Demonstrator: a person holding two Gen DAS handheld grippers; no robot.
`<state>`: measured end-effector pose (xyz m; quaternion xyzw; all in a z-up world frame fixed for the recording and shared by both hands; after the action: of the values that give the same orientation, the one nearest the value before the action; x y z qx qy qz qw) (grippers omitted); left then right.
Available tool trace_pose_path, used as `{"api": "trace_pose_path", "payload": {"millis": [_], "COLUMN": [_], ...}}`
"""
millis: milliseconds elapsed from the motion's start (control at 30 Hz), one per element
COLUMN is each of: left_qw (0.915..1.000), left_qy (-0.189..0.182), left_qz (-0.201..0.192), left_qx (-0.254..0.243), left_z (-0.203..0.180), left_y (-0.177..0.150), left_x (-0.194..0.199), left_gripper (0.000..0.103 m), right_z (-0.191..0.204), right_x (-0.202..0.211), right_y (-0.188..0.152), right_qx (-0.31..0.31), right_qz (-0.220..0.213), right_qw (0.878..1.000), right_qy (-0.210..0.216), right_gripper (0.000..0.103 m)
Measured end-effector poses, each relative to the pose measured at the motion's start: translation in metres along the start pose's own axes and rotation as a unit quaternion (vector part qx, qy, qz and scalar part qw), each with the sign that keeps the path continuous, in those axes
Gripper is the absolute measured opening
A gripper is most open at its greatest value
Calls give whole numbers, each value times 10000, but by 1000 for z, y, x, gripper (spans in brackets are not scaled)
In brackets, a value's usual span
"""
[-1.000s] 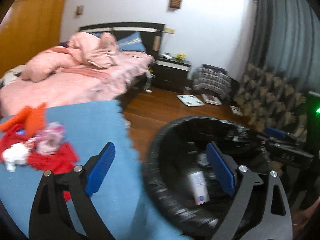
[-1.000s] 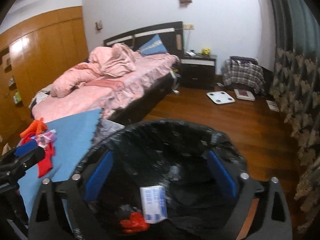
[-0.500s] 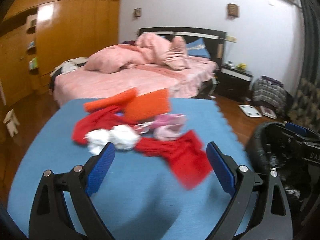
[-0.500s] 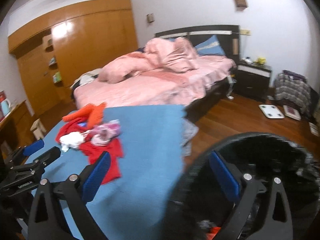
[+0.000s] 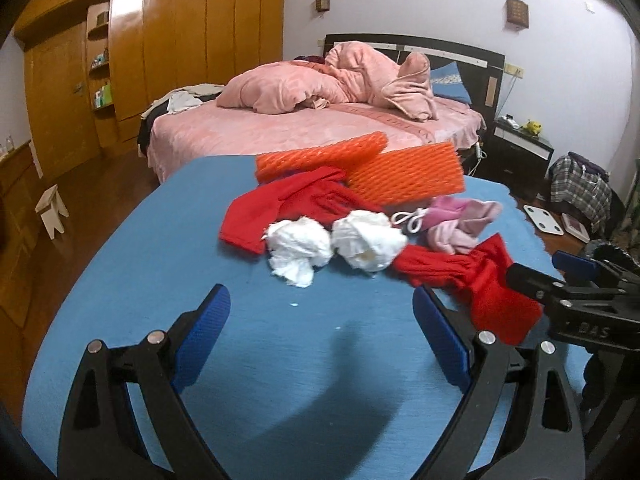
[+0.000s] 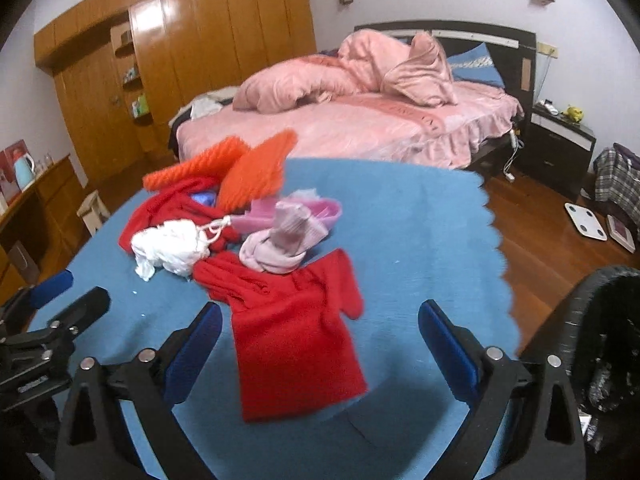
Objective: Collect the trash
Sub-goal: 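Return both tools to the mat while the right tool grasps a red glove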
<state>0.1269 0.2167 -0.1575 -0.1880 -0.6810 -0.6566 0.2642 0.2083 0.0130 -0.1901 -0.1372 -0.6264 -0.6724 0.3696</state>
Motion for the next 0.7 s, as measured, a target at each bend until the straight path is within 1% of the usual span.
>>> {"api": "trace_pose_path", "payload": {"millis": [133,267,300,333,367,400,467,500,567,600,667,700], "left_qw": [10000,9998,9998,9998,9998,9998,9998,9998,9997,9997,9997,9997], "left_qy": [18,21,20,19,20,21,18,22,24,24,22,21], "left_qz": [49,107,114,120,132,139,150,158,173,180,192,200], "left_qx": [54,166,174,172,165,160,152,149,149,148,154,159], "left_z": [3,6,6,5,5,4,3,3,2,2,2,2], "left_y": [-2,-2,-2,-2,-3,-3,-3,-4,-4,-4,-4,-4], "left_x": [-5,-10,-11,-11,-12,-12,-13,-13,-13,-14,-14,-15], "left_gripper": [90,90,90,90,90,90,90,90,90,90,90,90], "right_z": [7,14,13,14,15,16,18,19,22,24,25,24], "right_x": [-12,-23,-26,-28,-30,-32,-34,-35,-34,-34,-33,-33], "right_y": [3,1,2,0,0,-1,-2,-3,-4,-4,-5,-6], "right_qx": [63,188,190,200,216,247,275,298,340,369,365,334], "right_qz": [133,389,432,476,518,579,638,678,695,693,691,699], "right_qw": [9999,9991,9989,9987,9984,9980,9976,9972,9969,9967,9966,9965], "right_qy": [35,47,51,44,50,67,66,106,150,187,245,318], "right_gripper": [96,96,95,92,86,84,74,71,55,50,30,26]}}
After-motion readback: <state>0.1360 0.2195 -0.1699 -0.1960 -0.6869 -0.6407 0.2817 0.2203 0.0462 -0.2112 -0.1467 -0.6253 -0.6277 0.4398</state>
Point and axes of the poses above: each gripper's, at about its wrist camera, not at the fingertips, and x roughly against the way its jaws point, z to its left, y to its top, the point moved 1 cm from there along -x, roughly the way its jaws point, and after that the axes turned 2 degrees about -x, right-handed, at the moved point
